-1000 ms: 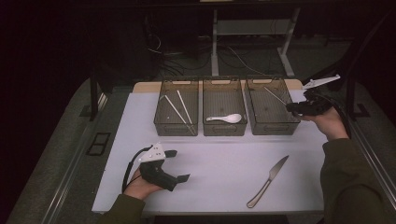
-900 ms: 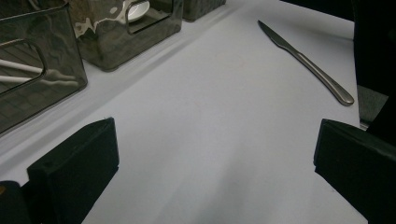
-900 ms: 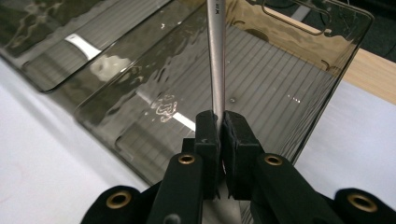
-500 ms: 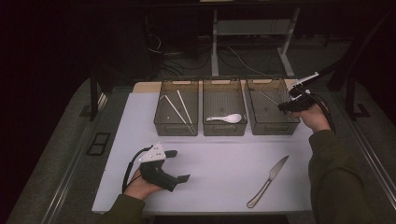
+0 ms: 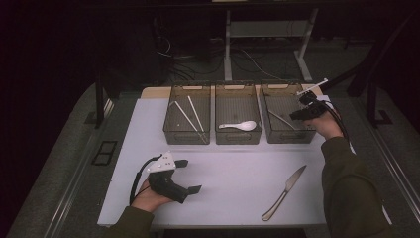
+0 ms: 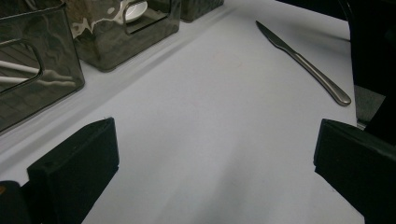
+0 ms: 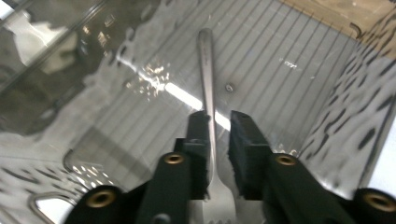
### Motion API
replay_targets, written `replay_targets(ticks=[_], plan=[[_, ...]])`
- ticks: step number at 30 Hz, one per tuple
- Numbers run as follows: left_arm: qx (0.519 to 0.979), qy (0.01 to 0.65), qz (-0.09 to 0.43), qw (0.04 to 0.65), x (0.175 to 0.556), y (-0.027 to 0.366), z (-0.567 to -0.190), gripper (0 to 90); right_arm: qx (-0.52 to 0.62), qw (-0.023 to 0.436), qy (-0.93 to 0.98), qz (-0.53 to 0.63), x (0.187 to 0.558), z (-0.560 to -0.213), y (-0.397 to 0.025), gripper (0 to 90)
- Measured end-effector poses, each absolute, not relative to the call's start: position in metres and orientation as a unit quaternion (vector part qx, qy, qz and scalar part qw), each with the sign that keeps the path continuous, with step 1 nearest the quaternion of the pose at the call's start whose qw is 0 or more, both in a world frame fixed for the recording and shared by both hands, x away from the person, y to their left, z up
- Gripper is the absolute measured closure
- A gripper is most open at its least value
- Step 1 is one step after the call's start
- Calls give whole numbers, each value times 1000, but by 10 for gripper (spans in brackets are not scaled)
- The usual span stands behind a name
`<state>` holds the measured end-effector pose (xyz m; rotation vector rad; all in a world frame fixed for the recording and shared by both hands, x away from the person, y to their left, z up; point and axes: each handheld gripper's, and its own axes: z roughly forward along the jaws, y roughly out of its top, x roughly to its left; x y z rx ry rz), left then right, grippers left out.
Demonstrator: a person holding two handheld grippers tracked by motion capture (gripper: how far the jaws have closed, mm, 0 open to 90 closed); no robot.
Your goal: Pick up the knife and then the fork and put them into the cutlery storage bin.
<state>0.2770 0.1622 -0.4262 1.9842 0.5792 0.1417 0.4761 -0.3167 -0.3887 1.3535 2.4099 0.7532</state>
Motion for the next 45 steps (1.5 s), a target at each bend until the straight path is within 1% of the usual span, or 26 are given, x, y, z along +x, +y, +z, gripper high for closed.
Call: replay_targets(ticks=[4,6,10,17,22,24,28,32,37,40,45], plan=[[824,240,60,510,277,162,-426,0,472,137,827,273,474,-386,-318,615],[824,241,60,509,277,162,-426,0,470,144,826,276,472,-383,-318,558],[824,241,60,509,277,162,-426,0,462,145,820,305,462,-374,-320,481],[825,242,61,508,276,161,-426,0,439,127,814,359,432,-362,-325,444],[825,243,61,506,276,161,-426,0,416,125,818,378,409,-359,-323,449],[825,244,61,506,276,161,-426,0,405,129,822,380,399,-359,-322,477],[825,244,62,506,275,161,-426,0,384,118,828,392,378,-364,-320,562],[825,244,62,505,276,161,-426,0,360,102,838,398,360,-373,-315,585],[824,246,63,506,276,161,-426,0,331,90,859,380,340,-384,-304,751],[825,245,65,505,275,162,-426,0,312,79,870,373,327,-388,-298,810],[827,244,65,503,275,162,-426,0,289,62,882,367,309,-395,-290,884]])
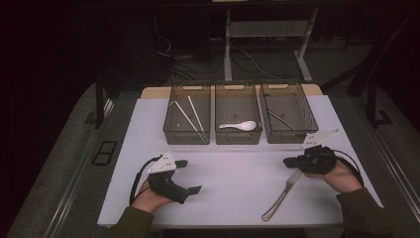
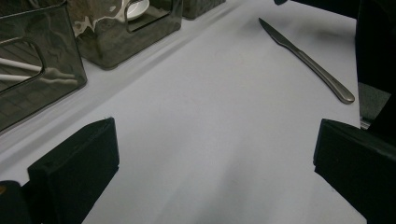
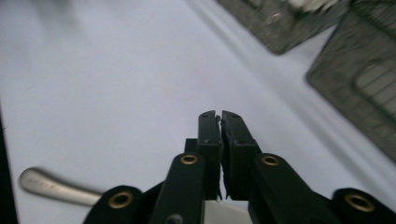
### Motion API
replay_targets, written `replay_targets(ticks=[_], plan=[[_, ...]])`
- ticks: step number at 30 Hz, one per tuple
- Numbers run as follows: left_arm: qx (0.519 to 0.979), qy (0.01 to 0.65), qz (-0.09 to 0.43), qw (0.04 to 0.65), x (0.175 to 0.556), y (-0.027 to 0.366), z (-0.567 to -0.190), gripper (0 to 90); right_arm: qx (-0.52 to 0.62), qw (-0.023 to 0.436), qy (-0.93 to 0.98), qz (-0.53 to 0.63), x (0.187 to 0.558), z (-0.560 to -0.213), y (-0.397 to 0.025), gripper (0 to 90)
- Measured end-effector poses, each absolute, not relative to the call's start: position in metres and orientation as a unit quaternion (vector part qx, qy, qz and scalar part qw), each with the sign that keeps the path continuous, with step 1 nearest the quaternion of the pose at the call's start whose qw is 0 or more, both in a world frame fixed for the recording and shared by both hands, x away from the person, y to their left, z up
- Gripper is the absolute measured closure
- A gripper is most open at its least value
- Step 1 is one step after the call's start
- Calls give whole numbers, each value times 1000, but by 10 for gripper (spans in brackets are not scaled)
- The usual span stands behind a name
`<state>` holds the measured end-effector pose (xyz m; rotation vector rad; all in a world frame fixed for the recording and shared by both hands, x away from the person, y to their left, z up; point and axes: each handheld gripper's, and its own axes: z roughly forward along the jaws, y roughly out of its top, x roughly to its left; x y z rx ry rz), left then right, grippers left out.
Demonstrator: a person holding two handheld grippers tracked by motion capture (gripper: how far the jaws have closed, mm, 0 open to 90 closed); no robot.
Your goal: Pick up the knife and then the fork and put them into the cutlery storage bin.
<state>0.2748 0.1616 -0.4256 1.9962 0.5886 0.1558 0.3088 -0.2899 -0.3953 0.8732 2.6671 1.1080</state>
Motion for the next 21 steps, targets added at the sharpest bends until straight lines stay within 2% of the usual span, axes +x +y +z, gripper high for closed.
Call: replay_targets(ticks=[21], plan=[[828,242,65,502,275,162,-425,0,232,-3,912,337,244,-430,-269,895]])
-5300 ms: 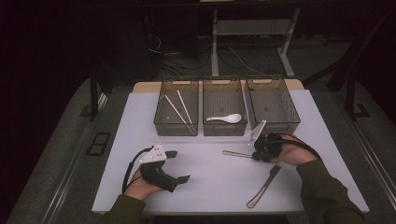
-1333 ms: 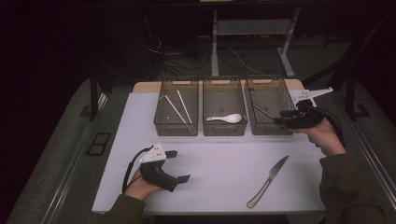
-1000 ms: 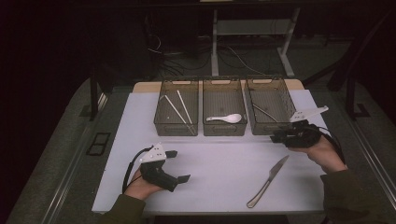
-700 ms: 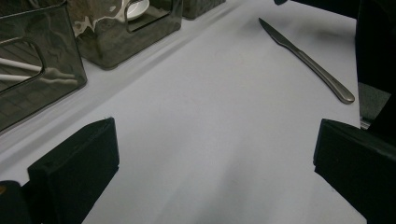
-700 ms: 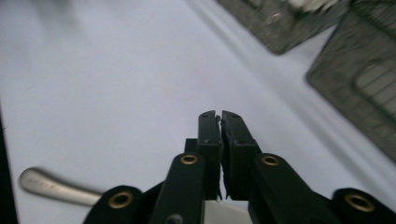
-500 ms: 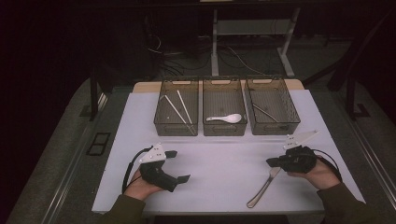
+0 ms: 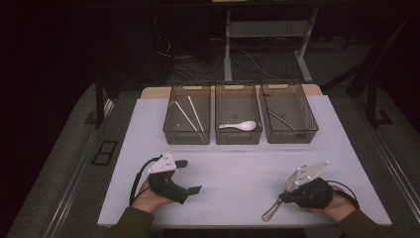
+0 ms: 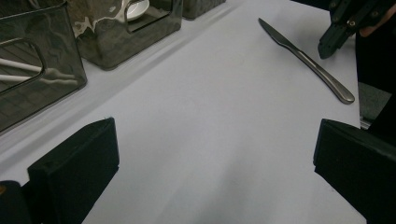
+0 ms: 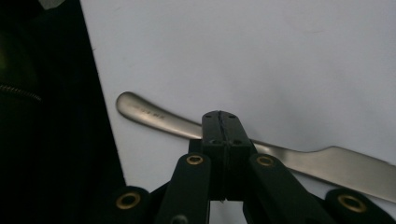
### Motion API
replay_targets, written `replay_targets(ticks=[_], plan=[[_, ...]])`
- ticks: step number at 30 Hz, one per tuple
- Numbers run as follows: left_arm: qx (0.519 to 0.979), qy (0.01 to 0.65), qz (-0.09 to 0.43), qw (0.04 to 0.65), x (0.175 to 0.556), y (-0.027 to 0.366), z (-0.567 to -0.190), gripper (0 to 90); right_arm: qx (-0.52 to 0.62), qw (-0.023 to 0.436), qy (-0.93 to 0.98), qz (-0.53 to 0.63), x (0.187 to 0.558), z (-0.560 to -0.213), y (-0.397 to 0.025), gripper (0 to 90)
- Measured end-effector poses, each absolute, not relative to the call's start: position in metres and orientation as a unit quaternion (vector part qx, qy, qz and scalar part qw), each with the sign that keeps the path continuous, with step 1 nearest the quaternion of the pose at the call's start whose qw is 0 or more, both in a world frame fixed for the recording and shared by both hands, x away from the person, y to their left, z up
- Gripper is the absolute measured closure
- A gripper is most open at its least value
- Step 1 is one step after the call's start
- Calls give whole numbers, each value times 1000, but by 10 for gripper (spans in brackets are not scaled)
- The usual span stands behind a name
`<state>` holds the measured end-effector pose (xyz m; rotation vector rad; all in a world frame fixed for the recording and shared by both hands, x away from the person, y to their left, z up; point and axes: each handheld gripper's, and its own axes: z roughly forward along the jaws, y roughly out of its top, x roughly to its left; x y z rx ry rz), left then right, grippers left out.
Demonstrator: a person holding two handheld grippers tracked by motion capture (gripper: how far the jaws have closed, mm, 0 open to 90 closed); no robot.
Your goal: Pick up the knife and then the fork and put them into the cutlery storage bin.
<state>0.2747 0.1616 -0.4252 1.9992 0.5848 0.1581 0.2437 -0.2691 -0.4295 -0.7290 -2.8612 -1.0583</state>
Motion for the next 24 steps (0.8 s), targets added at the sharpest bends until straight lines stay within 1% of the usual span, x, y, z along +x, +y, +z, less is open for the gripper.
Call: replay_targets(ticks=[10,16,19,21,24], plan=[[827,243,65,504,275,161,-425,0,-206,18,-922,-326,237,-437,-257,895],[827,242,65,503,275,161,-425,0,-185,12,-928,-324,237,-438,-255,895],[827,243,65,503,275,161,-425,0,-191,13,-925,-327,236,-437,-251,896],[827,242,65,503,275,161,-425,0,-185,3,-928,-325,238,-438,-250,896],[828,242,66,502,275,161,-425,0,-184,1,-927,-327,239,-438,-246,896]])
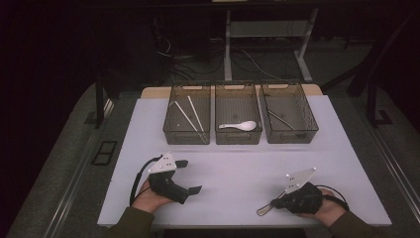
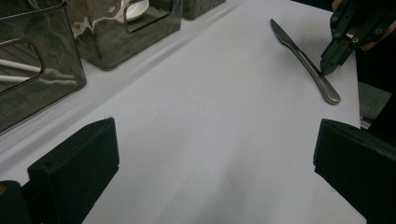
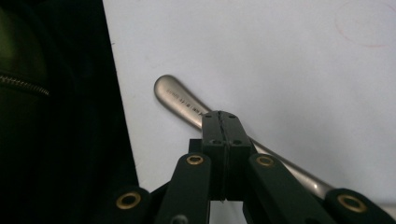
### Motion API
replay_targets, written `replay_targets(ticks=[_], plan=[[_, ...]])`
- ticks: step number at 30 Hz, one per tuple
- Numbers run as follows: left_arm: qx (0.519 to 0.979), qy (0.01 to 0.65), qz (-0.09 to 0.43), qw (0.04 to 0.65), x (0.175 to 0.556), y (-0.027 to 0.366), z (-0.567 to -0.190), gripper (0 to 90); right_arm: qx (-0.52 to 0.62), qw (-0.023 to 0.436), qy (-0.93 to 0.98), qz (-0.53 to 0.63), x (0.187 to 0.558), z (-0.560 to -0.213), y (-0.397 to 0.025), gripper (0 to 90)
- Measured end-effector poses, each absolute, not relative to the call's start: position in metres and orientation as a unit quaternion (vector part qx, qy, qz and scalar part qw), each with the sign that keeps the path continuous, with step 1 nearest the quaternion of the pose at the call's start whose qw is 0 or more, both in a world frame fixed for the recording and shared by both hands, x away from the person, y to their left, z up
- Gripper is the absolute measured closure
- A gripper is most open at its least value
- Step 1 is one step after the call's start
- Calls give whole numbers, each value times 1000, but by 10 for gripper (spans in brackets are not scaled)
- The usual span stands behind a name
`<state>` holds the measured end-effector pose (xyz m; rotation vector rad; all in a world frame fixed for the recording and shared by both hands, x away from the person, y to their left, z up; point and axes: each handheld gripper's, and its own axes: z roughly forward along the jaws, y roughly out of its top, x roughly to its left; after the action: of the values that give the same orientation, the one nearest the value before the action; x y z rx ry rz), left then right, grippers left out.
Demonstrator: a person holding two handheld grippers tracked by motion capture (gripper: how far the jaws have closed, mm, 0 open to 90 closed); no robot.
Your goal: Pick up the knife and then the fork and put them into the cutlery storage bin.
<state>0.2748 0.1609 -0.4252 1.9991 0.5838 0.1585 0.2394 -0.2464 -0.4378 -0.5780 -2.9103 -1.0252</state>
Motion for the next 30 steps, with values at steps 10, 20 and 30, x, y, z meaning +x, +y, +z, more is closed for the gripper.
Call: replay_targets(ticks=[10,20,30], plan=[[828,242,65,502,275,161,-426,0,-184,-20,-927,-325,254,-438,-233,896],[827,243,63,503,275,161,-426,0,-189,-26,-928,-321,263,-441,-226,895],[827,242,65,502,275,161,-425,0,-196,-23,-935,-296,271,-420,-237,667]])
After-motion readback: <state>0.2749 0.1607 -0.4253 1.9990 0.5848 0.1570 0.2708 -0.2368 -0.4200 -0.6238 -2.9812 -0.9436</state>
